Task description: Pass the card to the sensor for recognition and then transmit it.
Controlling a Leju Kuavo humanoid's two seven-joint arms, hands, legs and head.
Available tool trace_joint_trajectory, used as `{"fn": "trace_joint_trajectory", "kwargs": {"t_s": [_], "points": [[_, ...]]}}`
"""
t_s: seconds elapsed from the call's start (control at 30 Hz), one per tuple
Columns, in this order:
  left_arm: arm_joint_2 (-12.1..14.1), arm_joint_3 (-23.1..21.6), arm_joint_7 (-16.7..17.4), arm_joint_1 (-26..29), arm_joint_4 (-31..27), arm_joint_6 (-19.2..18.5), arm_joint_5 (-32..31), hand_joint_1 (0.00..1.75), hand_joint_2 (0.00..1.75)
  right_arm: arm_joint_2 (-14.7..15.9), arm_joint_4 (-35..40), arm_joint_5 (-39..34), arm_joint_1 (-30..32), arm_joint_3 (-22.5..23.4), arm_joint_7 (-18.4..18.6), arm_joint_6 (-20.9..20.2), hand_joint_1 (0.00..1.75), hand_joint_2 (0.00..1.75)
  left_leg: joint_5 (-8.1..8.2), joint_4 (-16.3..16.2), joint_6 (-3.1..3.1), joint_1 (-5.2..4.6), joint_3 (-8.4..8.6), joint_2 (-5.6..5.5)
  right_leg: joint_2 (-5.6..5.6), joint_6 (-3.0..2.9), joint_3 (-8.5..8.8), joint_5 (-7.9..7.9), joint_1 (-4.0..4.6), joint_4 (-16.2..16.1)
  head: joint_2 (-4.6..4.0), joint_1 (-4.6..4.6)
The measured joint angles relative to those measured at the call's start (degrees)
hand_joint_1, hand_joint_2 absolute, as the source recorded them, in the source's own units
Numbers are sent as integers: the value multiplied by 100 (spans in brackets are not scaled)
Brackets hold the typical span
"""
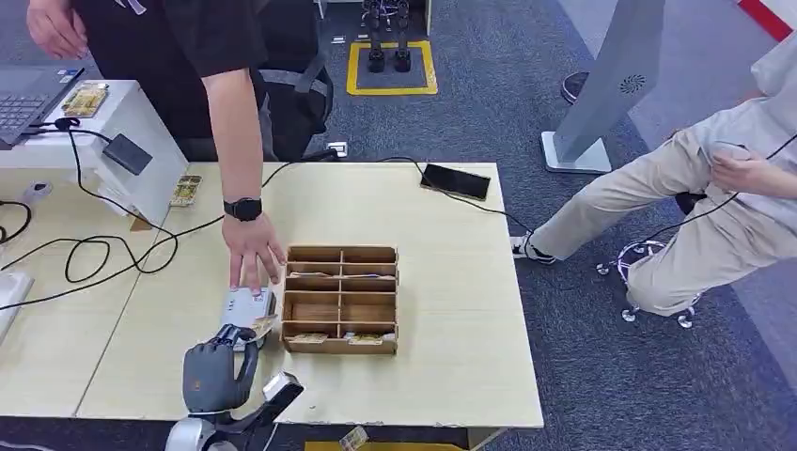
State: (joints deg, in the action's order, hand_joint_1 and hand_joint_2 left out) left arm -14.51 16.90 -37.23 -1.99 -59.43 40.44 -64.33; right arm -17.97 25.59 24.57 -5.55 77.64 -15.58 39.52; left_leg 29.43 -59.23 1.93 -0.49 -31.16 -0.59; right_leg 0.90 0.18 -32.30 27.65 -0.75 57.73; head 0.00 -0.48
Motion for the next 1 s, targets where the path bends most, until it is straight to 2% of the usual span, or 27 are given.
{"fn": "trace_joint_trajectory", "kwargs": {"t_s": [0.07, 0.17, 0.27, 0.37, 0.47, 0.6, 0.8, 1.0], "points": [[-4, -68, -223, -8, 0, -2, 905, 175, 175, -4, 7, 33, -3, 0, -2, 7, 0, 175, 0, 0, 0, 0, 0, 0, 0, 0, 0, 0, 0, 0, 0, 0], [-7, -280, -253, 14, -278, -4, 2018, 175, 175, -11, 20, 197, -5, 15, -44, 7, 0, 175, 0, 0, 0, 1, 0, 1, 1, 0, -1, 0, 1, 0, 0, 0], [22, -731, 95, 25, -774, -9, 3265, 175, 175, -17, 31, 383, -16, 116, -68, 9, 0, 175, -1, 0, 0, 1, -3, -3, -2, 0, 0, 0, 1, 0, 0, 0], [63, -1310, 350, 19, -1264, -20, 3864, 175, 175, -33, 39, 494, -25, 221, -105, 9, 0, 175, -1, 0, 0, 0, -6, -7, -11, 0, 1, 0, 0, 0, 0, 0], [87, -1683, 431, 17, -1587, -20, 3996, 175, 175, -37, 46, 546, -30, 321, -105, 9, 0, 175, 0, 0, 0, -1, -7, -7, -10, 0, 1, 0, -1, 0, 0, 0], [109, -1925, 414, 17, -1799, -22, 4057, 175, 175, -39, 44, 542, -33, 356, -138, 9, 0, 175, 0, 0, 0, -1, -6, -7, -11, 0, 1, 0, -1, 0, 0, 0], [157, -2133, 547, 13, -1886, -31, 4392, 175, 175, -39, 26, 426, -38, 372, -160, 7, 0, 175, 0, 0, 0, 0, -4, -7, -11, 0, 1, 0, 0, 0, 0, 2], [221, -2162, 772, -227, -1884, -46, 4519, 175, 175, -39, -15, 358, -44, 328, -142, 4, 0, 175, -1, 0, 0, 0, -4, -7, -11, 0, 1, -1, 0, 0, 0, 0]]}}
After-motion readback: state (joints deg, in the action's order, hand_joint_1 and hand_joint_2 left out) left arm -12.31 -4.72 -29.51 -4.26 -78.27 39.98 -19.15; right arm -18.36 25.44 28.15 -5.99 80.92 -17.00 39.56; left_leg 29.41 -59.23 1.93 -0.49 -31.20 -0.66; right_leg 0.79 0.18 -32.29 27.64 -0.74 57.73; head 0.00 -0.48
